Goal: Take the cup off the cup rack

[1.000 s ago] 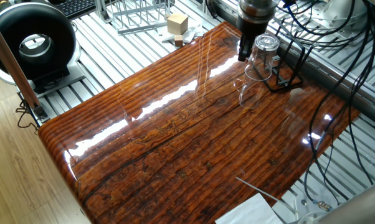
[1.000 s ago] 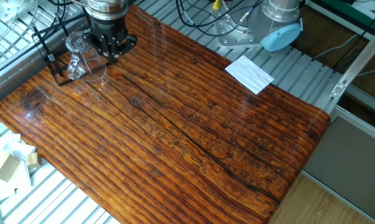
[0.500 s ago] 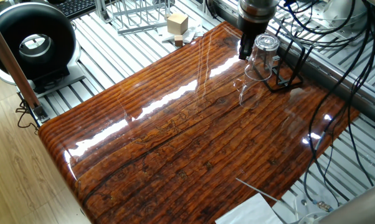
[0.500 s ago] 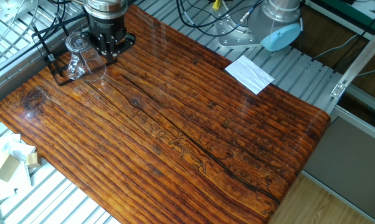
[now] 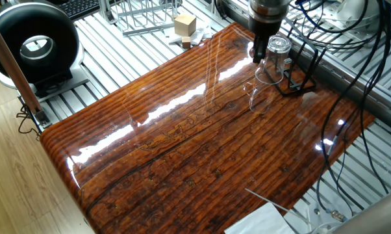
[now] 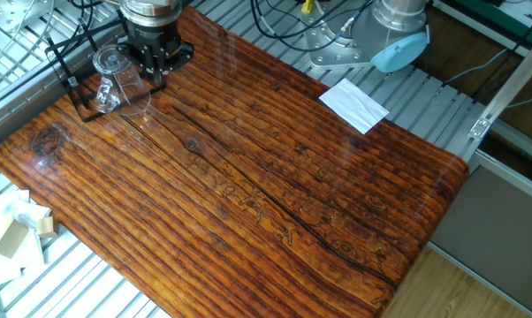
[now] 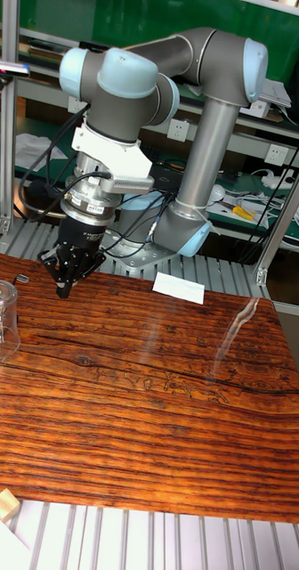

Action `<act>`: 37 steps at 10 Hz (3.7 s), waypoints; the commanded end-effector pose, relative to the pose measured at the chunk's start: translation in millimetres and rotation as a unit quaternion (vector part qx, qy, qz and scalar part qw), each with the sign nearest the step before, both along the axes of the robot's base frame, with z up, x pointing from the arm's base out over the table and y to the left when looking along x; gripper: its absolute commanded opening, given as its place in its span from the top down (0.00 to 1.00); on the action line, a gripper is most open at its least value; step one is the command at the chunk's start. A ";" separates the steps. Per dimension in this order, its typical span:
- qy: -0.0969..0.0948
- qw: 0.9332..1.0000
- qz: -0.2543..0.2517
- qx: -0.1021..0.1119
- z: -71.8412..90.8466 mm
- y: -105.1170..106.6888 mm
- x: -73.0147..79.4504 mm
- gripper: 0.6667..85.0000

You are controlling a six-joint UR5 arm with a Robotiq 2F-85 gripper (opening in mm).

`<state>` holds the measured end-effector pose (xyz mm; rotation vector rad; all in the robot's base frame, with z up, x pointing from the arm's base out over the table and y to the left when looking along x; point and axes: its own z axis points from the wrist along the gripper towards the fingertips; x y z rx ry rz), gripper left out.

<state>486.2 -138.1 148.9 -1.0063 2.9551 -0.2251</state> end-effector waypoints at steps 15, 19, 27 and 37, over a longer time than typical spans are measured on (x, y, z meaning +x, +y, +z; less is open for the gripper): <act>-0.067 0.989 0.072 -0.108 -0.2 -48.2 62.5 0.79; -0.077 0.987 0.096 -0.107 -3.6 -49.2 73.0 0.62; -0.064 0.992 0.097 -0.054 -16.5 -27.2 66.0 0.34; -0.036 0.997 0.073 0.002 -25.5 -1.3 49.3 0.00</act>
